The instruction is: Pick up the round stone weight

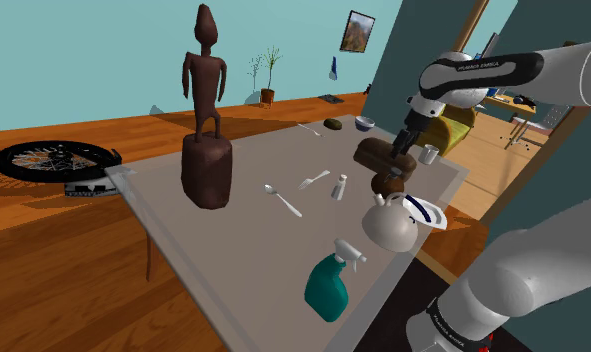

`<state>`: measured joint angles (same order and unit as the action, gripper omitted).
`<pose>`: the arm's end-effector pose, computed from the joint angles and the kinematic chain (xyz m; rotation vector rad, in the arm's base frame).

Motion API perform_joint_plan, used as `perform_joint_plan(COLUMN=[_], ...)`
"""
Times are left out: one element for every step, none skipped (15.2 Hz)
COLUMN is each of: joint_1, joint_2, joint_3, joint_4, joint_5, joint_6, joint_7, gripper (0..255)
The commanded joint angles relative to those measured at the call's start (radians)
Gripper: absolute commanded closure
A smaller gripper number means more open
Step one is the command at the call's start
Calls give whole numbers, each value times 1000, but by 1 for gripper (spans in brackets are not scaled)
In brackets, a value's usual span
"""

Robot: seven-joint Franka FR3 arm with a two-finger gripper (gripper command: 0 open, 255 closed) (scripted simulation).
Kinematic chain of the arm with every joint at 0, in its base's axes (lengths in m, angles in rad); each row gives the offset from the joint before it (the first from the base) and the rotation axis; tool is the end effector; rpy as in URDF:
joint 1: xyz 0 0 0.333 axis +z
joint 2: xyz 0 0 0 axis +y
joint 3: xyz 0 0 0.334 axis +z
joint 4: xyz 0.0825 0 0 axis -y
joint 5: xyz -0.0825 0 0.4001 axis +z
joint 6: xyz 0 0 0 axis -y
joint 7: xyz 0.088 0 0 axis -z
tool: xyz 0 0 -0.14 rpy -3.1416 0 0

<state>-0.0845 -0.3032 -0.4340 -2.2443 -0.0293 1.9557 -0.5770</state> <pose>0.4081 -0.2445 0.4559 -3.0474 -0.1341 -0.0626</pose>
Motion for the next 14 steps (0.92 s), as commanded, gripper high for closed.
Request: perform_joint_plan(joint_1=[-4, -5, -7, -10, -14, -19, -25, -33, -43, -54, -68, -83, -100, -119], joint_2=[64, 99, 136, 174, 213, 253, 294, 335, 377, 419, 461, 503, 545, 587], joint_3=[-35, -52, -68, -82, -96, -108, -120, -129, -136, -141, -145, -146, -145, -144], joint_4=[32, 51, 73, 95, 119, 144, 170, 198, 228, 258, 290, 324, 359, 396], joint_5=[16, 28, 43, 60, 78, 99, 120, 144, 168, 192, 217, 241, 264, 287], joint_6=[26, 38, 49, 59, 67, 74, 80, 85, 87, 89, 89, 87, 85, 81], joint_7=[-53, -80, -108, -137, -165, -195, -224, -254, -283, -312, -339, -366, -390, -414], gripper=[0, 0, 0, 0, 0, 0, 0, 0, 0, 0, 0, 0, 0, 0])
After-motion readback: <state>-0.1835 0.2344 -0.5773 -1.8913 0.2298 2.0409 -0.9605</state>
